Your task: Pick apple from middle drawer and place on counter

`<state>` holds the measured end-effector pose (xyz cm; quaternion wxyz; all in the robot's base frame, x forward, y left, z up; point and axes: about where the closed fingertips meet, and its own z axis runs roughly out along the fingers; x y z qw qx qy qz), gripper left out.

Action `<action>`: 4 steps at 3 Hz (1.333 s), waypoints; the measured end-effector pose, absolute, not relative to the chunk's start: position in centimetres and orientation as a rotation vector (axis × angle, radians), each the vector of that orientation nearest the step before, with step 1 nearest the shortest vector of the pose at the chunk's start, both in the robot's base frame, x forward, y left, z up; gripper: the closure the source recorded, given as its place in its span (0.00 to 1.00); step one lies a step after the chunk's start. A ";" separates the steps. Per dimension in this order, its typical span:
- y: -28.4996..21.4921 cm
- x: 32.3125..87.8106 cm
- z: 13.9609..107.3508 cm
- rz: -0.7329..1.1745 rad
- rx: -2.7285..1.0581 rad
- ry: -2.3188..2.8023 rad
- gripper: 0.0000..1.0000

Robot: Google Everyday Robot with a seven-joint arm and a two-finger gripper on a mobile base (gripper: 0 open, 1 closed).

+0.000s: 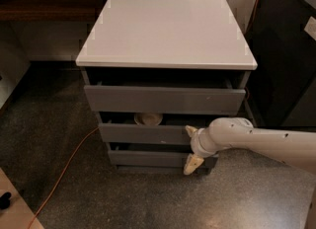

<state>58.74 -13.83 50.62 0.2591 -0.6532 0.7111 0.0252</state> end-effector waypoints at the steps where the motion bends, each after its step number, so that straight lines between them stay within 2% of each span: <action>1: -13.9 59.6 49.6 0.075 -1.754 1.928 0.00; 4: -13.9 66.4 45.6 0.055 -1.700 1.919 0.00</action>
Offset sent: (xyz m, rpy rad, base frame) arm 0.0571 -0.0064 -0.0406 0.0742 -0.0176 -0.0266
